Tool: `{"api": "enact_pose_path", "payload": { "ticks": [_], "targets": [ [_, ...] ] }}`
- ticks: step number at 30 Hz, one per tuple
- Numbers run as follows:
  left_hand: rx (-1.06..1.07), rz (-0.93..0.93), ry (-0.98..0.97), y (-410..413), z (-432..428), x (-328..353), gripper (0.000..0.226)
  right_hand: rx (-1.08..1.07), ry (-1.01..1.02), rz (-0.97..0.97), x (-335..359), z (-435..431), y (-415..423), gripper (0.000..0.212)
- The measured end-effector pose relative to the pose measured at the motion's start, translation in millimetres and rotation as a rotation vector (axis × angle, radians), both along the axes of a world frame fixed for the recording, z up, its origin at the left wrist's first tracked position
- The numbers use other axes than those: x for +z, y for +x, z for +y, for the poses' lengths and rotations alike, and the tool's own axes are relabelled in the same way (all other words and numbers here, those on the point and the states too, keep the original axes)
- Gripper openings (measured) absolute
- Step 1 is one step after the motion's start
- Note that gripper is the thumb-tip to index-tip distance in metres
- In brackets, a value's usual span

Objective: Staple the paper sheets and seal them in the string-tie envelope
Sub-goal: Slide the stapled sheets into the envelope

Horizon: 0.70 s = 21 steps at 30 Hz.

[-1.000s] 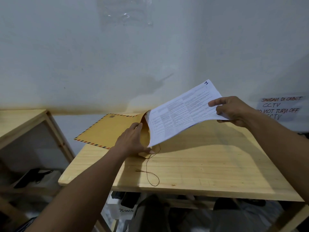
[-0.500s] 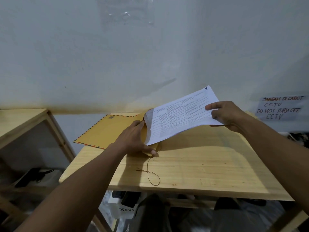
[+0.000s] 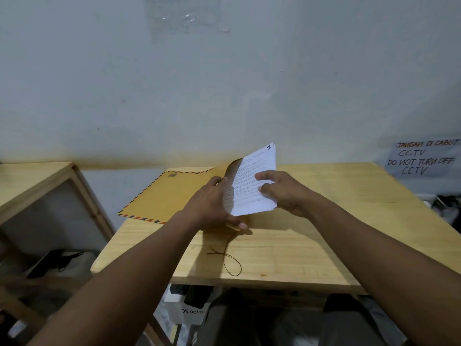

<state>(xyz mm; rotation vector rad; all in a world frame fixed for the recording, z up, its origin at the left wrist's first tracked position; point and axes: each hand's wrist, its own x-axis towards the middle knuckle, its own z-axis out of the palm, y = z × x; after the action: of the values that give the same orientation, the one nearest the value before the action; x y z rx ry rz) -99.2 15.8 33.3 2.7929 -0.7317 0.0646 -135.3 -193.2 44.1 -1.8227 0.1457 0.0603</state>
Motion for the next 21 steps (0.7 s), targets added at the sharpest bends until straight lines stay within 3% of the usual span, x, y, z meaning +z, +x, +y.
{"api": "enact_pose_path", "payload": {
  "ticks": [3,8,15,21],
  "targets": [
    [-0.003,0.007,0.0,1.1,4.3,1.7,0.139,0.011,-0.074,-0.016,6.9,-0.6,-0.1,0.039],
    [0.007,0.027,-0.001,0.2,8.5,-0.7,0.14,-0.219,-0.125,-0.112,7.5,-15.4,5.6,0.028],
    [-0.059,0.048,-0.019,-9.7,0.1,3.4,0.14,-0.21,-0.082,-0.061,3.0,27.5,21.1,0.013],
    [-0.068,0.04,-0.122,-15.6,1.9,8.9,0.134,-0.215,-0.254,-0.035,-2.6,53.6,29.3,0.015]
  ]
}}
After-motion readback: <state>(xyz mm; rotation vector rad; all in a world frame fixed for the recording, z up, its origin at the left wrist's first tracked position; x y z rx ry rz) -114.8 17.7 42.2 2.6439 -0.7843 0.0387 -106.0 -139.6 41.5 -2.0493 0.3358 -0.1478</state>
